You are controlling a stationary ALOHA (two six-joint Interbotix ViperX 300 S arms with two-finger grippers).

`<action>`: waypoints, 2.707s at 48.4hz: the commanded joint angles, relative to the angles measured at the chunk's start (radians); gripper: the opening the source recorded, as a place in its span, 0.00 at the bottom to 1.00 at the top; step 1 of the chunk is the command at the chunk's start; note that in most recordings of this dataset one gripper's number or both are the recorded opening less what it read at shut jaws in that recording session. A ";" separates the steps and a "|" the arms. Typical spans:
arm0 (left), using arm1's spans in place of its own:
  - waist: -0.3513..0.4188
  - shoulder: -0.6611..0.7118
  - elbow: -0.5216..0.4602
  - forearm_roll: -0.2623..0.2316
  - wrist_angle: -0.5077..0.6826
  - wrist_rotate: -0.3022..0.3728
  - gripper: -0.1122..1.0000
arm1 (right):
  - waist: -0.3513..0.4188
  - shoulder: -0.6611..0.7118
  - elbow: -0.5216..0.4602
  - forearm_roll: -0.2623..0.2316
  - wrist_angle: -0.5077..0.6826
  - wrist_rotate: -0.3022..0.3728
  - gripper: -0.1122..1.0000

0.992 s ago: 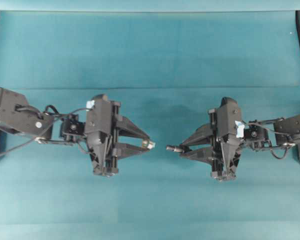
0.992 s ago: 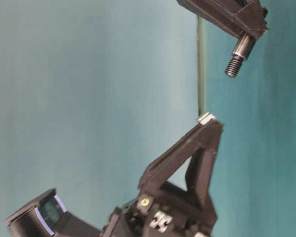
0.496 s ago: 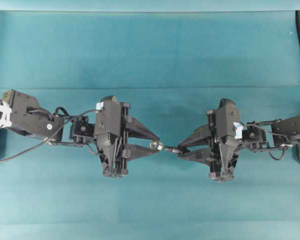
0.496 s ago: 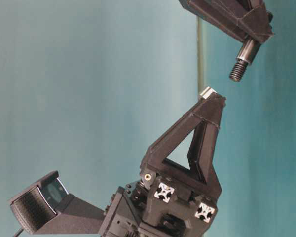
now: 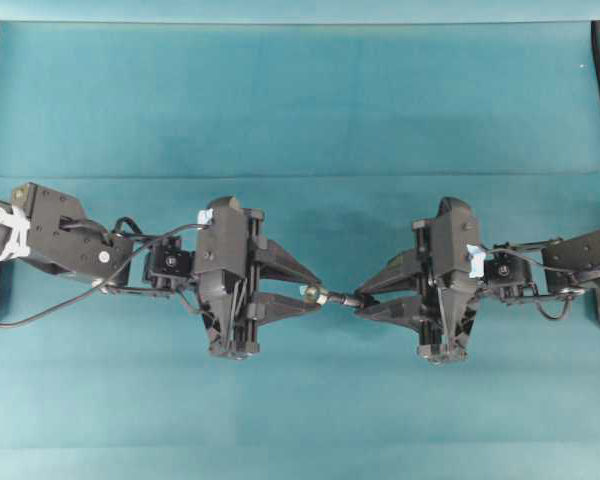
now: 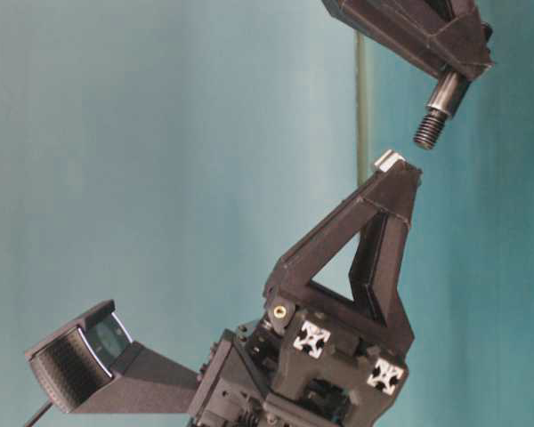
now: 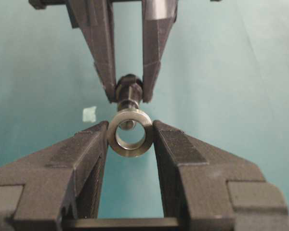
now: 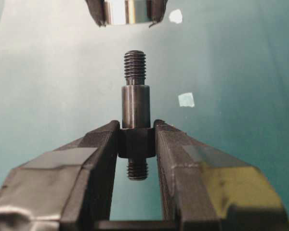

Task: Insert the washer onto the shaft with both hands.
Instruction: 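Push the washer onto the shaft's threaded end, bringing grippers together, then open left gripper and pull it back away from the shaft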

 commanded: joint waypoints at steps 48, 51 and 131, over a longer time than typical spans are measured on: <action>-0.005 0.032 -0.037 0.000 -0.011 -0.014 0.44 | -0.003 0.032 -0.067 0.000 -0.012 0.003 0.10; -0.005 0.037 -0.046 0.000 -0.011 -0.014 0.44 | -0.003 0.035 -0.072 -0.002 -0.012 0.003 0.10; -0.020 -0.035 -0.124 0.000 0.149 -0.014 0.99 | -0.003 0.049 -0.107 -0.005 -0.009 0.002 0.10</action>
